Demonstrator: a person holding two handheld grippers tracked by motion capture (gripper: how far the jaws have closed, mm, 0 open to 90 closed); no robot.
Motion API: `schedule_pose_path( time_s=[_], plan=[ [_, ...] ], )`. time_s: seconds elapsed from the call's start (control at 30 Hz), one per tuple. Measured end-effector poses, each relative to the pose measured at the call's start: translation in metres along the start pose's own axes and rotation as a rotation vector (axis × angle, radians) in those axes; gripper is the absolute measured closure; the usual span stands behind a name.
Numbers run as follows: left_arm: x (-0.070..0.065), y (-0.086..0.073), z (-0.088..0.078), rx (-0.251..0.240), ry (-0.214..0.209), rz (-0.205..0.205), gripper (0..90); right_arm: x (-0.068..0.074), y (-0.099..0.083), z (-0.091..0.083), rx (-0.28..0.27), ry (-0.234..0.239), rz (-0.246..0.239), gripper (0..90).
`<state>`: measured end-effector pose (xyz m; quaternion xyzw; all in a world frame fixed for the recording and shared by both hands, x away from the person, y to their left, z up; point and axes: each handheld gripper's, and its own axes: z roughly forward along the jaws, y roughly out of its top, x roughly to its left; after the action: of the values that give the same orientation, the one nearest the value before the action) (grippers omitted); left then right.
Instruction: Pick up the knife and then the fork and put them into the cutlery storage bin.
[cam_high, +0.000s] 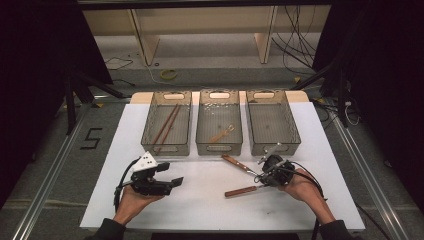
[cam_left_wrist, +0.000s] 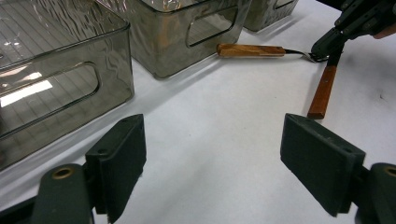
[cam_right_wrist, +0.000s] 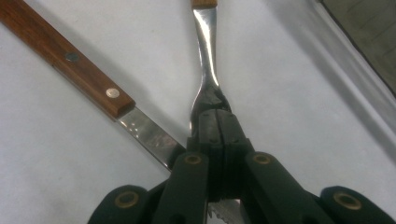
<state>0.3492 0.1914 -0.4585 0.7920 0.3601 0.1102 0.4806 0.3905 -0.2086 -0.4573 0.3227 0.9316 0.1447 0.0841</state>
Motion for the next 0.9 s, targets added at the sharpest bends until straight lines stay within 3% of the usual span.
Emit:
schedule_pose_path(
  time_s=[0.5, 0.73, 0.9],
  plan=[
    [0.0, 0.0, 0.0, -0.001, 0.001, 0.002, 22.0, 0.002, 0.0, -0.005, -0.014, 0.011, -0.023, 90.0],
    [0.0, 0.0, 0.0, -0.002, 0.0, 0.002, 22.0, 0.005, 0.009, -0.016, -0.075, 0.055, -0.132, 86.4],
    [0.0, 0.0, 0.0, 0.0, 0.0, 0.003, 22.0, 0.015, 0.017, -0.019, -0.09, 0.087, -0.236, 72.0]
  ],
)
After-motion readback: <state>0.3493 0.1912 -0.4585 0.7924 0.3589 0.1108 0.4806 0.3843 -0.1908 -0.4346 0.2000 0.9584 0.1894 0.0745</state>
